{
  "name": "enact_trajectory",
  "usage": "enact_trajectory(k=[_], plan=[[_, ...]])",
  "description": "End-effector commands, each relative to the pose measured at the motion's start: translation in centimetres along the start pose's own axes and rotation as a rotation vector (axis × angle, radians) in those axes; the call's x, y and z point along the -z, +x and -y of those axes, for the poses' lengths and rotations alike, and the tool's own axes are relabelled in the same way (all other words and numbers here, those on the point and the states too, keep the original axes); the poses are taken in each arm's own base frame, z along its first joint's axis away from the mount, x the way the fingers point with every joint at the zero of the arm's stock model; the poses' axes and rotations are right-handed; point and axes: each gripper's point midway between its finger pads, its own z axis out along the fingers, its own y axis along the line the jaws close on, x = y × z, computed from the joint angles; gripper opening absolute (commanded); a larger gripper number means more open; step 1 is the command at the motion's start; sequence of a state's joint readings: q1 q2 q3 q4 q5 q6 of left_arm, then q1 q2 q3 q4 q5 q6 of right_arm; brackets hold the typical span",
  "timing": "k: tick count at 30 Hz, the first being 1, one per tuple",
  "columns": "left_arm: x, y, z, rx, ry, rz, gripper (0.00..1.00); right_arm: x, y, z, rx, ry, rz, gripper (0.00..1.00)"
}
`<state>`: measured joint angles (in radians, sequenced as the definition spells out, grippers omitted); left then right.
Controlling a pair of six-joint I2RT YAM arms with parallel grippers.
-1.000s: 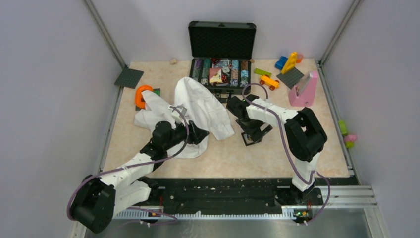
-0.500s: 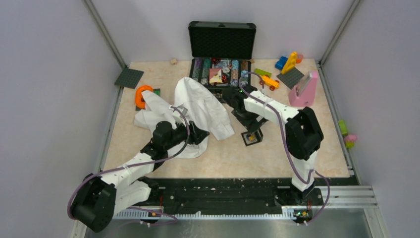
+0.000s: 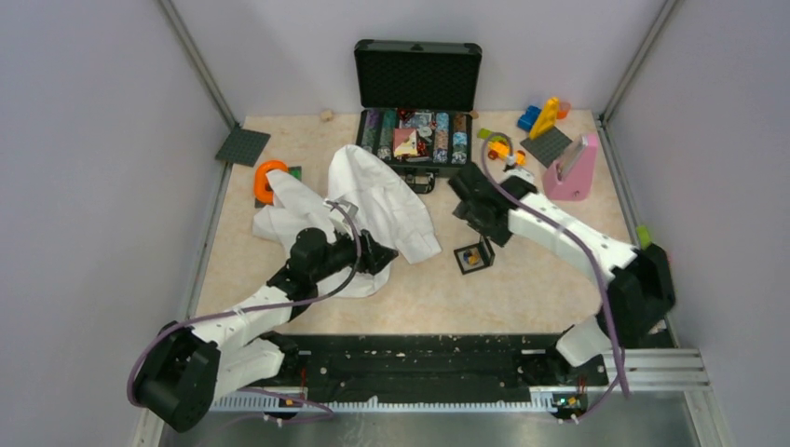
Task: Remove the brooch from the garment
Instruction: Close the brooch box at the center of the board.
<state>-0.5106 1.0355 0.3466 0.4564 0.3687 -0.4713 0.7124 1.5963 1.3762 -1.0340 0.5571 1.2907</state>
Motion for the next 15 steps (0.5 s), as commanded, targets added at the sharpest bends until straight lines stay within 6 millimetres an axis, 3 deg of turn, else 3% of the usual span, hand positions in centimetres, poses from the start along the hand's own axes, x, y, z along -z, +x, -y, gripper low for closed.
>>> enact_trajectory(k=[1,4,7,9,15], plan=[[-1.0,0.4,1.5,-0.066,0.058,-0.023,0.7,0.9,-4.7,1.9,-0.022,-0.243,0.136,0.72],[-2.0,1.3,2.0,-0.089,0.052,-0.061,0.71,1.5,-5.7,2.6,0.056,-0.397,0.254,0.6],[-3.1,1.9,2.8,-0.064,0.054,-0.103,0.71,1.8,-6.5,4.7,0.061,-0.394,0.324,0.67],[-4.1,2.3,3.5,-0.025,0.049,-0.135,0.71,1.7,-6.5,5.1,0.098,-0.395,0.333,0.66],[-7.6,4.9,4.5,0.141,-0.031,-0.213,0.7,-0.9,-4.9,5.7,0.181,-0.341,0.309,0.53]])
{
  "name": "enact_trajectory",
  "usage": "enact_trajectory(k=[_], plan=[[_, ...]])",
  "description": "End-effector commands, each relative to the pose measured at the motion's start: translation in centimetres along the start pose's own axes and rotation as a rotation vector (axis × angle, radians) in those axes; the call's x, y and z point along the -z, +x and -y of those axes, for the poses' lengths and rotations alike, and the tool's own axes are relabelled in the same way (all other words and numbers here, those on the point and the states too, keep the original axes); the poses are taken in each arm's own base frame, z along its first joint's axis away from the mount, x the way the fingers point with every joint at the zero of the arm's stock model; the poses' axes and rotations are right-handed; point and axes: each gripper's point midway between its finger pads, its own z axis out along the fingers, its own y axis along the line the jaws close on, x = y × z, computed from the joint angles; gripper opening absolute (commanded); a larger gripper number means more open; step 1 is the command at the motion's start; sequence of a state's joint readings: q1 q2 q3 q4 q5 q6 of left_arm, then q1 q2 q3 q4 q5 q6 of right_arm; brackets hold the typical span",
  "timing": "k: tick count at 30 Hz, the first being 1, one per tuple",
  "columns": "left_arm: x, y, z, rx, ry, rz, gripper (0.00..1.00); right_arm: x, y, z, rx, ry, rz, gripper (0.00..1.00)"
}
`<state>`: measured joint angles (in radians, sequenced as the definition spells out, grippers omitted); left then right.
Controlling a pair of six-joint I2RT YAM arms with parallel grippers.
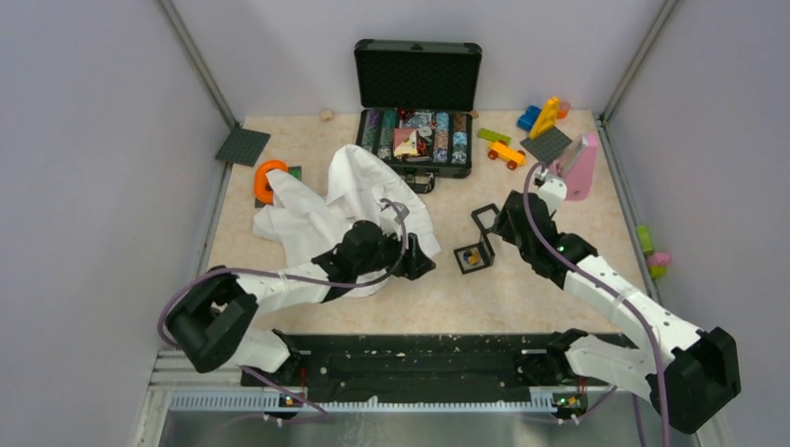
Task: Remove the brooch from the garment
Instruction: Close the brooch box at the center of the board.
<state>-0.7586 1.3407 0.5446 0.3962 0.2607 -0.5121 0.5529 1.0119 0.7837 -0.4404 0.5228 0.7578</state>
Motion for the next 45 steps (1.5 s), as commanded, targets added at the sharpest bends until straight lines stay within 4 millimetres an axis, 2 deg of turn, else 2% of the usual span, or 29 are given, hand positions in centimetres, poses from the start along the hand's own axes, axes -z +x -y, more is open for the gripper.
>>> enact_trajectory(k=[1,12,17,24,29,38,45], plan=[[-2.9,0.2,0.0,0.159,-0.049,-0.009,0.7,-1.7,0.6,-0.4,0.097,-0.033,0.009,0.53],[-8.2,2.5,0.4,0.266,-0.065,-0.042,0.66,-2.9,2.9,-1.7,0.117,-0.161,-0.093,0.5],[-9.6,3.4,0.4,0.28,-0.061,-0.054,0.5,-3.4,4.3,-1.3,0.116,-0.163,-0.131,0.5],[-10.1,4.1,0.0,0.279,-0.074,-0.065,0.23,-3.6,6.3,-1.7,0.095,-0.216,-0.18,0.49],[-10.6,4.6,0.0,0.277,-0.073,-0.078,0.12,-3.3,7.1,-2.3,0.08,-0.265,-0.21,0.47],[-11.8,4.8,-0.2,0.268,-0.079,-0.093,0.09,-3.0,7.6,-2.5,0.081,-0.292,-0.227,0.45],[-12.8,4.6,-0.1,0.257,-0.081,-0.101,0.07,-3.3,8.8,-2.5,0.086,-0.294,-0.271,0.34]])
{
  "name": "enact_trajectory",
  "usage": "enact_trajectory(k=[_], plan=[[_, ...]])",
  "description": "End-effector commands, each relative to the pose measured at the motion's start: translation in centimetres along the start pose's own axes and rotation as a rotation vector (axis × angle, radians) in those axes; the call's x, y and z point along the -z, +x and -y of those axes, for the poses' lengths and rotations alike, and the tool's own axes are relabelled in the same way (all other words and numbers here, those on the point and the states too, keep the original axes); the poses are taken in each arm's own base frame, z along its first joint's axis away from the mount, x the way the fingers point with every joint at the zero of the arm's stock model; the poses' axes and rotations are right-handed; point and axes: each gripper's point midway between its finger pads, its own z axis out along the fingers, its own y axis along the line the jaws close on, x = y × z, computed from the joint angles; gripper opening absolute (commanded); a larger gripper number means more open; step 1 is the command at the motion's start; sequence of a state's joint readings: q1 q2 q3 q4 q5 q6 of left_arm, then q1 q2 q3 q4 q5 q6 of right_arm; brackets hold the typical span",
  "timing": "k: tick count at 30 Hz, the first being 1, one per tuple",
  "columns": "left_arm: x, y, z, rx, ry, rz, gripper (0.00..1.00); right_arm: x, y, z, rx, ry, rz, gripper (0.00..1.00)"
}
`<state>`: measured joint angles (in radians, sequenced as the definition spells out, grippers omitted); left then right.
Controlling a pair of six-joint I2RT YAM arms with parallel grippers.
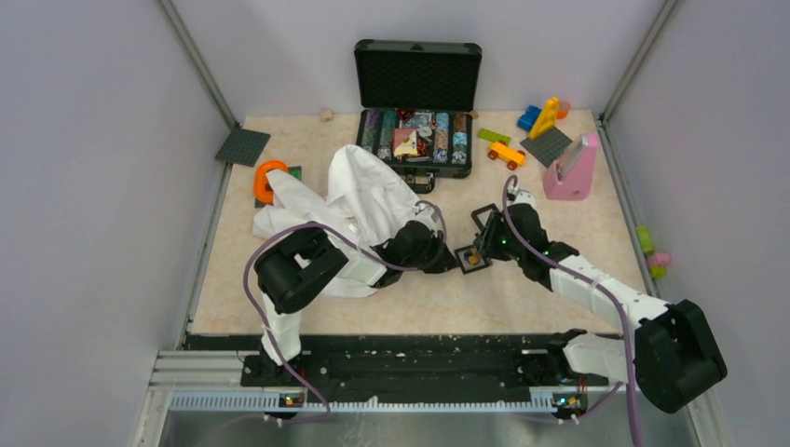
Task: Remove the brooch from the garment
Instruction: Close the brooch box at the center of the board.
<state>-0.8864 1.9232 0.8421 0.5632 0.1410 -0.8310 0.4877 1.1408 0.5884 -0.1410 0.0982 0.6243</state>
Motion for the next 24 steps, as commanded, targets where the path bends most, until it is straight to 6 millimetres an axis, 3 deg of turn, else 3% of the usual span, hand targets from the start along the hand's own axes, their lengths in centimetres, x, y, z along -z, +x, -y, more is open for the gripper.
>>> enact_trajectory(k=[1,15,24], plan=[[-0.7,-0.1,0.2,-0.031,-0.002,-0.005,0.07,-0.4,0.1,-0.5,-0.011,-0.036,-0.005,0.33],[-1.1,0.2,-0.1,-0.044,0.0,-0.019,0.06,-1.8,2.8,0.8,-0.027,0.004,-0.093,0.31],[-1.8,0.4,0.5,-0.051,0.032,-0.038,0.06,-0.7,1.0,-0.3,-0.014,-0.021,-0.059,0.33]])
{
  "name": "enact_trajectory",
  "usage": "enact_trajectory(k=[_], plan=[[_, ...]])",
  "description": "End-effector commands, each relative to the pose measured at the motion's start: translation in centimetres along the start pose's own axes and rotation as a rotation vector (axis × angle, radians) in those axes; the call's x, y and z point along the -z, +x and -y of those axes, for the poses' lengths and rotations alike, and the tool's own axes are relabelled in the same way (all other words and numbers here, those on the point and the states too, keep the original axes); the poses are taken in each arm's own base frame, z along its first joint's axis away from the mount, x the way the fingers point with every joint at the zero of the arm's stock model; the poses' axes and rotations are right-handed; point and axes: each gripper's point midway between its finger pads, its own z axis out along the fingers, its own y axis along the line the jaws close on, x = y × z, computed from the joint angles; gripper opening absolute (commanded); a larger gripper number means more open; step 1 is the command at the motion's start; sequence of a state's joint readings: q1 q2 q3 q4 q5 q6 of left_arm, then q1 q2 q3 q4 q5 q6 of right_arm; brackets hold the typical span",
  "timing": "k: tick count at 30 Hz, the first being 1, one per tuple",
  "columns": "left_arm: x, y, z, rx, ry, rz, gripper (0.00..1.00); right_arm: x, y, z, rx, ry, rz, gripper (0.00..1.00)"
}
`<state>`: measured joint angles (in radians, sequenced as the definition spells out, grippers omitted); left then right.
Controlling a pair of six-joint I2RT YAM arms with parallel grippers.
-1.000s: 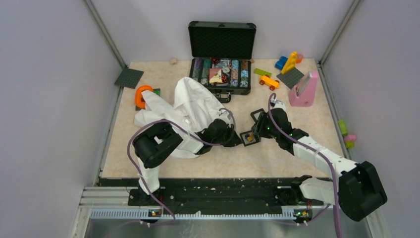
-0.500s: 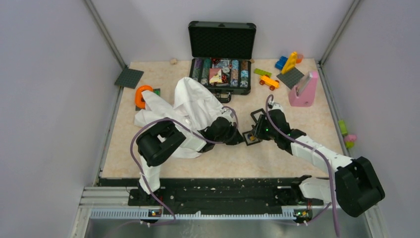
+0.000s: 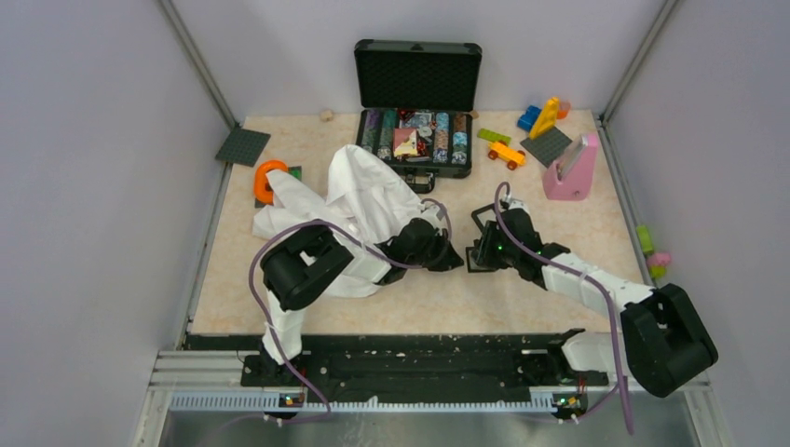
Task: Remove the brooch from the garment
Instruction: Close the brooch box at the center of the board, then move the brooch box to the center of the board.
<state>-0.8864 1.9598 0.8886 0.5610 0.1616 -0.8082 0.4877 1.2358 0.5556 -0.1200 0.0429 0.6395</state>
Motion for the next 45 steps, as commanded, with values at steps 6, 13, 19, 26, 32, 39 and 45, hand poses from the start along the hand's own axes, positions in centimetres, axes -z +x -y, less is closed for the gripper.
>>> enact_trajectory(k=[6,13,19,26,32,39,45], plan=[[-1.7,0.4,0.8,-0.026,0.042,-0.035,0.06,1.6,-3.2,-1.3,0.009,-0.012,0.069,0.37],[-2.6,0.4,1.3,-0.03,0.052,-0.04,0.06,4.0,-5.8,0.2,0.018,0.101,0.162,0.41],[-4.2,0.5,2.3,-0.029,0.075,-0.047,0.06,7.7,-8.0,2.2,-0.039,0.2,0.305,0.44],[-7.3,0.1,4.5,-0.045,0.128,-0.051,0.06,11.6,-9.6,3.5,-0.097,0.245,0.425,0.47],[-10.4,0.4,6.3,-0.042,0.18,-0.069,0.06,14.7,-10.3,3.8,-0.102,0.252,0.469,0.46],[-9.8,-1.1,8.0,-0.083,0.187,-0.044,0.07,17.7,-10.4,4.6,-0.104,0.246,0.53,0.5],[-3.3,-4.1,8.9,-0.172,0.117,0.034,0.11,18.5,-10.9,3.8,-0.091,0.197,0.557,0.62]])
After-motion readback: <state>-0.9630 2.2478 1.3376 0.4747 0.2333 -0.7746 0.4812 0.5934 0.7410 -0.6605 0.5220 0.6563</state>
